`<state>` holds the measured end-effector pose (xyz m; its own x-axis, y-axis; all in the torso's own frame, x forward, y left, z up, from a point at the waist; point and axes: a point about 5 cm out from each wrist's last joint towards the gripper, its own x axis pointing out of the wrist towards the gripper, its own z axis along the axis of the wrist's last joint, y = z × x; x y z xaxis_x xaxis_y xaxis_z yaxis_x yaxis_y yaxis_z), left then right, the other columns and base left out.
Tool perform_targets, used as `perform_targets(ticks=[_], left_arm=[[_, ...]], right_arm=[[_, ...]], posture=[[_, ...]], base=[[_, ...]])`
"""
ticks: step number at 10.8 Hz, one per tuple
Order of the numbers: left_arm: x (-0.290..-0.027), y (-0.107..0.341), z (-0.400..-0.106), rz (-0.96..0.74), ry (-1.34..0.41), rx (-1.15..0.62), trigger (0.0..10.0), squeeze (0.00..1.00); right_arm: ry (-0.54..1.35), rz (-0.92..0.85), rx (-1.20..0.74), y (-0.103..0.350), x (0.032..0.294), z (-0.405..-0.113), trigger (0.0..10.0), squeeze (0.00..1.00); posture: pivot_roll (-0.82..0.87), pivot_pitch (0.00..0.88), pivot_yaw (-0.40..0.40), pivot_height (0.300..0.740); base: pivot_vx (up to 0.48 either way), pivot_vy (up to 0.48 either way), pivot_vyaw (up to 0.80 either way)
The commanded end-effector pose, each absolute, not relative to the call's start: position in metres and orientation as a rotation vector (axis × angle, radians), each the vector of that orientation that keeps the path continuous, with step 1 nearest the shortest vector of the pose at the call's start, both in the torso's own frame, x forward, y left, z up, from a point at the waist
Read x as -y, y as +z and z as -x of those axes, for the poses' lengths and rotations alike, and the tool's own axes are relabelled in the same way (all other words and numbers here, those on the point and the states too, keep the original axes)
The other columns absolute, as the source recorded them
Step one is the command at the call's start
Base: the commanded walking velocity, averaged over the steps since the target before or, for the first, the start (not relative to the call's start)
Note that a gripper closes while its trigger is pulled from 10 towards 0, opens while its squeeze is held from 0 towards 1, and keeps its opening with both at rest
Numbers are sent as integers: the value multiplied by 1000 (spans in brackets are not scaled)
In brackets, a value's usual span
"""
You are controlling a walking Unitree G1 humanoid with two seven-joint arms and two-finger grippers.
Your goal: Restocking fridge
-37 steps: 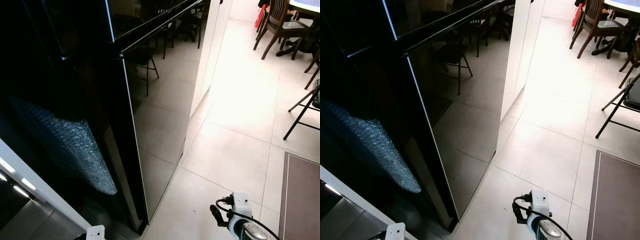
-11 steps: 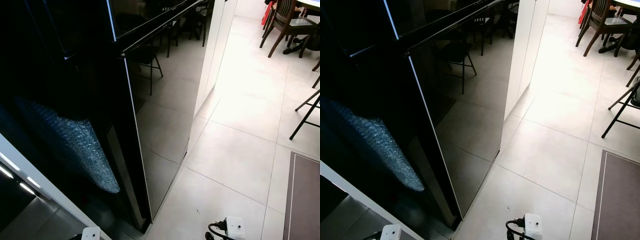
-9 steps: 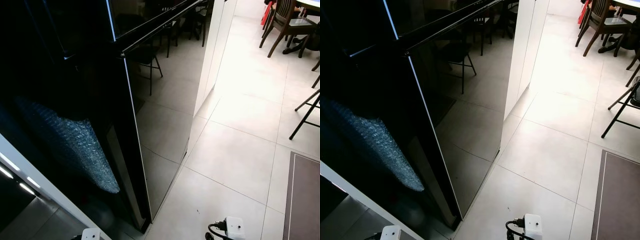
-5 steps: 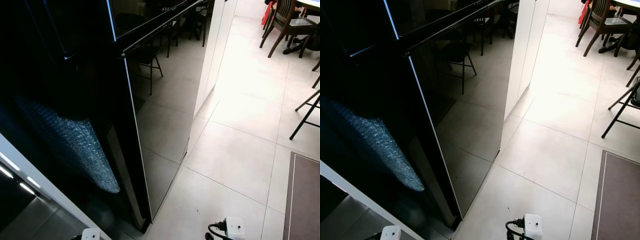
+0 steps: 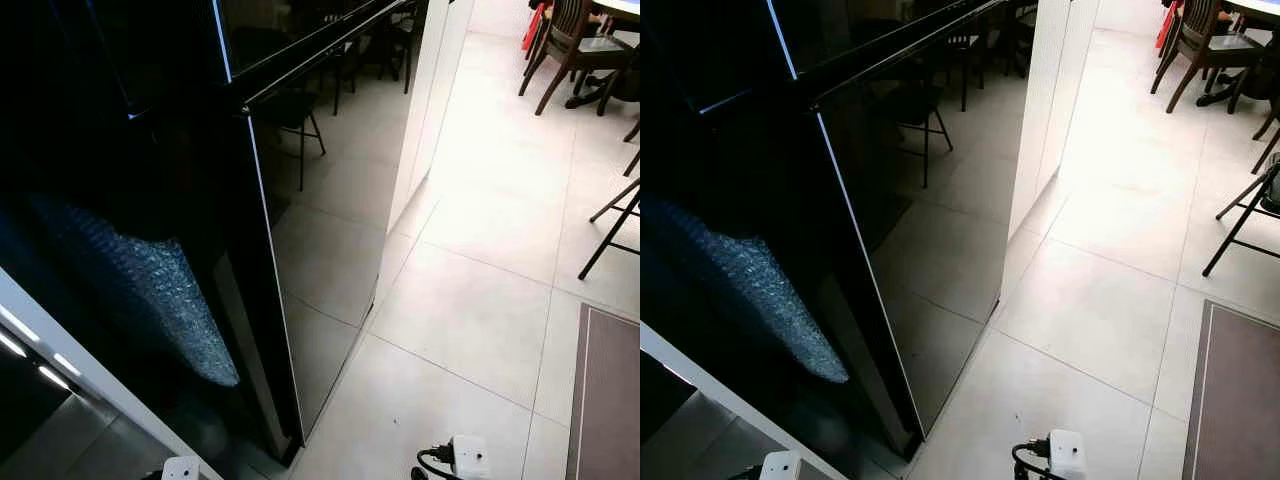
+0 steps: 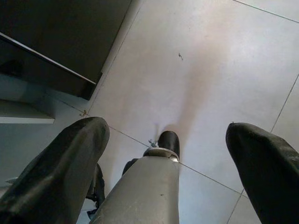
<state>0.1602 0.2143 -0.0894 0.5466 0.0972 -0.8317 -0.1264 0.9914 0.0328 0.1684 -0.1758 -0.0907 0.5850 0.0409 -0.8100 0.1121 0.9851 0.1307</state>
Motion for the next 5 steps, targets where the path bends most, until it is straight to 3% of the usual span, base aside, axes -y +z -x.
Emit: perform_targets(ticks=[1,5], left_arm=[[-218,-92,-152,25,135,-1017,10000,0],[-216,-92,-153,25,131,-1015,10000,0]], right_arm=[[-44,-177,-964,-93,175,-164,10000,0],[-42,-178,-969,-94,175,-162,10000,0]], posture=[[-17,0,41,740],[-14,0,39,740]], base=[[0,0,0],[0,0,0]])
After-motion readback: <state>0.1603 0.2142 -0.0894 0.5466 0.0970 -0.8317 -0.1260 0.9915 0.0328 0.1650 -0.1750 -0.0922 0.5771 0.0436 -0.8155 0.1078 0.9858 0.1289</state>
